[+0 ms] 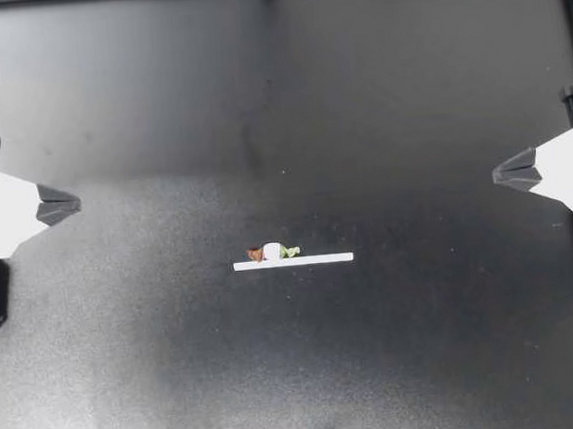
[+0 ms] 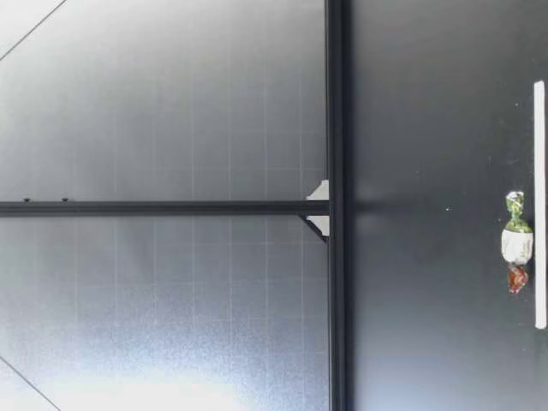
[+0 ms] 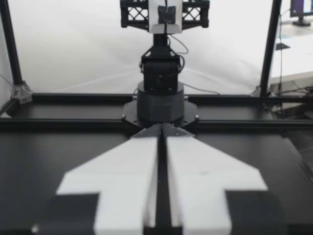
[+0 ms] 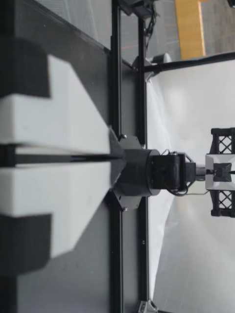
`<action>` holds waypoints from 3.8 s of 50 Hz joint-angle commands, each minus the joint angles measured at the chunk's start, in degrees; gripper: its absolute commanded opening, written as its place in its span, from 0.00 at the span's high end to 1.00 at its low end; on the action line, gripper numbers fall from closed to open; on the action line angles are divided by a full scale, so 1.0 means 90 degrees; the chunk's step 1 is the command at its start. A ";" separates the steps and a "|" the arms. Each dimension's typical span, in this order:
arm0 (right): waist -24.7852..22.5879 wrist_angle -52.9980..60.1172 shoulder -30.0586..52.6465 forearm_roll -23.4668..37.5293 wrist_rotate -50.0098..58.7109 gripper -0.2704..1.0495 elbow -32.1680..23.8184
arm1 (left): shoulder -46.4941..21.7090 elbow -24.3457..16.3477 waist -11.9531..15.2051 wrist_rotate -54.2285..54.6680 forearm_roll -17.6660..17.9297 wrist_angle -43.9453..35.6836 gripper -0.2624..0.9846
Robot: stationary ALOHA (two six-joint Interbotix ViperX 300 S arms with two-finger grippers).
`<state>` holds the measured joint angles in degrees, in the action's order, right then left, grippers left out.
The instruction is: Pick up the candy and unwrap it.
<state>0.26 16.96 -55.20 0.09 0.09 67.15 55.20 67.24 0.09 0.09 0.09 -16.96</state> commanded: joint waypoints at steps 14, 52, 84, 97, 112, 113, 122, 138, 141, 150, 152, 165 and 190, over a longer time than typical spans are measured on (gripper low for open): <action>0.0010 0.0264 0.0781 0.0010 -0.0049 0.89 -0.0195 | -0.0156 0.0273 0.0078 -0.0020 0.0010 -0.0762 0.88; 0.0361 -0.1807 0.5010 0.0020 -0.0029 0.66 -0.2598 | -0.0615 0.0498 0.0078 0.0000 0.0010 -0.0889 0.88; 0.0547 -0.4209 0.7598 0.0039 0.0166 0.37 -0.4688 | -0.0625 0.0645 0.0078 0.0010 0.0010 -0.0889 0.88; 0.0547 -0.4326 0.8018 0.0039 0.0195 0.37 -0.4883 | -0.0625 0.0684 0.0078 0.0000 0.0010 -0.0889 0.88; 0.0547 -0.4336 0.8154 0.0020 0.0234 0.48 -0.4893 | -0.0625 0.0684 0.0078 -0.0020 0.0010 -0.0859 0.88; 0.0547 -0.4346 0.8164 0.0020 0.0244 0.48 -0.4893 | -0.0625 0.0684 0.0078 -0.0020 0.0010 -0.0859 0.88; 0.0518 -0.4404 0.8262 0.0029 0.0361 0.58 -0.4932 | -0.0625 0.0693 0.0078 -0.0020 0.0010 -0.0850 0.88; 0.0342 -0.4473 0.8252 0.0039 0.0273 0.90 -0.4951 | -0.0625 0.0713 0.0078 -0.0020 0.0010 -0.0752 0.88; 0.0303 -0.4463 0.8213 0.0049 0.0273 0.93 -0.4951 | -0.0625 0.0723 0.0078 -0.0010 0.0010 -0.0684 0.88; 0.0264 -0.4453 0.7900 0.0049 0.0303 0.94 -0.4893 | -0.0898 0.0625 0.0078 0.0029 0.0010 -0.0342 0.88; 0.0264 -0.4443 0.7744 0.0039 0.0303 0.94 -0.4863 | -0.1016 0.0557 0.0078 0.0039 0.0010 -0.0342 0.88; 0.0254 -0.4434 0.6475 0.0039 0.0410 0.94 -0.4443 | -0.2012 0.0078 0.0078 -0.0176 0.0010 -0.0439 0.76; 0.0098 -0.3770 0.5107 0.0049 0.0391 0.94 -0.3818 | -0.3848 -0.0791 0.0039 -0.1016 -0.0049 -0.2139 0.42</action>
<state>1.41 -18.28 -7.03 0.44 3.78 33.22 21.62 62.31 0.70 -8.88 -0.09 -34.45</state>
